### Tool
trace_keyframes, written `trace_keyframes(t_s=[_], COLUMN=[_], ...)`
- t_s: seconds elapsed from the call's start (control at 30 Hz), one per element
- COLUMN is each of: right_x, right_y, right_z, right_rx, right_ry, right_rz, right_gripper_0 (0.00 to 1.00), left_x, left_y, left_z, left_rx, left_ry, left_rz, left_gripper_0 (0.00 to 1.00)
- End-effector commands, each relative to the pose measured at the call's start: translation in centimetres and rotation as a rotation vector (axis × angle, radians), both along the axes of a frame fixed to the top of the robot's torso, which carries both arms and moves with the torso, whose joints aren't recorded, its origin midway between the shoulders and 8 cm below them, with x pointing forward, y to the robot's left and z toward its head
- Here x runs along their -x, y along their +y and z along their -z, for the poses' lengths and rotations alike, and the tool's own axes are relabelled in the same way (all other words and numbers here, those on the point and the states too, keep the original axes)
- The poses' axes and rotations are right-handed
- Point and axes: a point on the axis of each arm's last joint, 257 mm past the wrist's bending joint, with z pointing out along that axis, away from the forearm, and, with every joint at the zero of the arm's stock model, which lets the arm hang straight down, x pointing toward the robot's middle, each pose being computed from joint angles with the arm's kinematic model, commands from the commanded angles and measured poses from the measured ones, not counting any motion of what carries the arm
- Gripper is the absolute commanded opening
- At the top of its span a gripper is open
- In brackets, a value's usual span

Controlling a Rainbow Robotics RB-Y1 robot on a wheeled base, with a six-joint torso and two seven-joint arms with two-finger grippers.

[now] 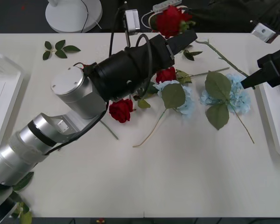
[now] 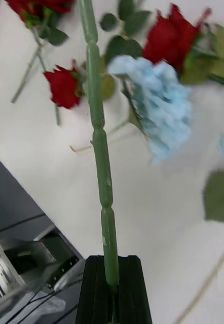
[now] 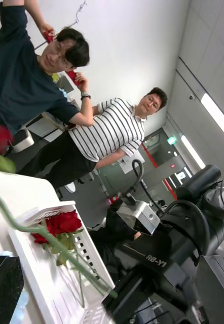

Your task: Place the red flowers into the right box and the blue flowers into the left box. If a person shows an open palm, hand one flower to the person first, then continue sorting.

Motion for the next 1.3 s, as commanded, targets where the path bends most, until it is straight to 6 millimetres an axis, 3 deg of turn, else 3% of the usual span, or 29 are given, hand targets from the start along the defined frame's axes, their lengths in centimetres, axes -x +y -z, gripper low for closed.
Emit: trace_keyframes(t_s=[0.03,0.17,0.27,0.43,0.6,0.73,0.8,0.9,1.0,1.13,1.3], right_x=[-0.7,-0.7,-0.4,0.6,0.9,1.1,1.1,1.4,1.3,1.2,2.3], right_y=[-8.2,-14.6,-17.7,-23.4,-28.8,-31.8,-34.0,-36.3,-38.3,-40.5,-42.3], right_z=[-1.5,-1.6,-1.8,-2.1,-1.7,-1.4,-1.2,0.0,1.4,3.7,6.8], right_rx=[0.169,0.272,0.308,0.355,0.468,0.523,0.56,0.614,0.659,0.721,0.776], right_ry=[0.017,0.038,0.044,0.057,0.031,0.015,0.002,-0.007,-0.018,-0.038,-0.028], right_rz=[0.163,0.289,0.324,0.383,0.406,0.42,0.447,0.449,0.472,0.485,0.486], right_gripper_0=[0.0,0.0,0.0,0.0,0.0,0.0,0.0,0.0,0.0,0.0,0.0], left_x=[0.9,0.6,0.3,-1.1,-1.9,-1.7,-1.6,-1.5,-1.1,-1.3,-1.7], left_y=[4.3,8.1,10.7,16.6,22.1,25.4,28.3,32.3,34.6,36.9,37.8], left_z=[-0.2,2.9,5.2,9.4,12.1,13.6,14.7,15.7,16.9,17.7,18.9], left_rx=[-0.054,-0.155,-0.249,-0.446,-0.648,-0.781,-0.892,-1.042,-1.155,-1.285,-1.386], left_ry=[-0.037,-0.039,-0.047,-0.034,0.035,0.085,0.105,0.123,0.14,0.146,0.148], left_rz=[0.022,0.025,0.042,0.042,0.018,0.011,-0.006,-0.026,-0.023,-0.05,-0.065], left_gripper_0=[1.0,1.0,1.0,1.0,1.0,1.0,1.0,1.0,1.0,1.0,1.0])
